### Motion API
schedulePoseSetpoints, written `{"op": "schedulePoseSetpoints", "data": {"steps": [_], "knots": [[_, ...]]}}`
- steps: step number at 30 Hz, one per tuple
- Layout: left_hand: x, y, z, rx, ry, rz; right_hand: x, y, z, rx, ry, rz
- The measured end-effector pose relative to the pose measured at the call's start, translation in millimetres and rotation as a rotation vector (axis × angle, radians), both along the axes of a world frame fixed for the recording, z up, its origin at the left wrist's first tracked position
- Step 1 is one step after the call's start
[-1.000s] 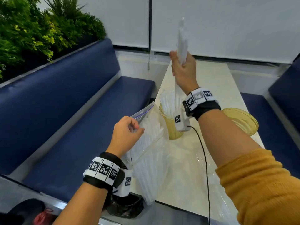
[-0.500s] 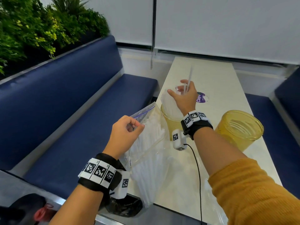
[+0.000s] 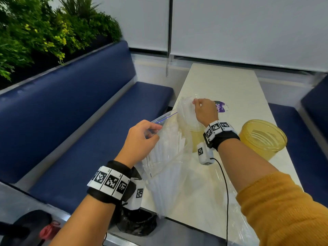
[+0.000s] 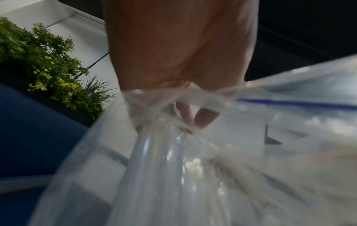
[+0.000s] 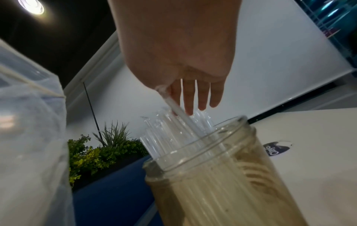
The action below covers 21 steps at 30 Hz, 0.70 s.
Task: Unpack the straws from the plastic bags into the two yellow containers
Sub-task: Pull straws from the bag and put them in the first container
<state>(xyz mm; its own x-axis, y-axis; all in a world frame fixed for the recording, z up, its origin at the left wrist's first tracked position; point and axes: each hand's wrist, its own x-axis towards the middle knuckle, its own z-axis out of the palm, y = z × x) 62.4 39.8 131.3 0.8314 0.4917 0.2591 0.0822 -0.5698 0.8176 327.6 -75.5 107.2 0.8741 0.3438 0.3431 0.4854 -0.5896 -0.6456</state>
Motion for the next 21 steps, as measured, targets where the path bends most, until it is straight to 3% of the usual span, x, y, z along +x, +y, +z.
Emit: {"op": "schedulePoseSetpoints", "data": {"steps": [3,7,10,12,15,16,21], "knots": [[-1.1,-2.8,2.3,-0.011,0.012,-0.023,-8.9,-6.4,11.6,-0.030,-0.068,0.047],[-1.2,-4.0,9.4,-0.029,0.068,-0.051,-38.6,-4.4,69.8,-0.005,-0.300,0.145],[-1.2,-4.5,13.1,-0.073,0.093,-0.071,-84.4,2.9,110.6,0.035,-0.374,0.400],[-1.5,-3.5,12.2,-0.084,0.098,-0.074,-119.0,5.9,120.8,-0.140,-0.343,0.544],[-3.0,-1.4,9.0,-0.114,0.063,-0.091,-153.0,6.7,108.7,-0.623,-0.193,0.629],[-4.3,-1.6,8.8,-0.131,0.049,-0.096,-159.3,6.2,99.9,-0.705,-0.138,0.636],[-10.4,-5.1,7.9,-0.205,0.012,-0.133,-178.6,13.6,50.8,-0.750,0.013,0.474]]}}
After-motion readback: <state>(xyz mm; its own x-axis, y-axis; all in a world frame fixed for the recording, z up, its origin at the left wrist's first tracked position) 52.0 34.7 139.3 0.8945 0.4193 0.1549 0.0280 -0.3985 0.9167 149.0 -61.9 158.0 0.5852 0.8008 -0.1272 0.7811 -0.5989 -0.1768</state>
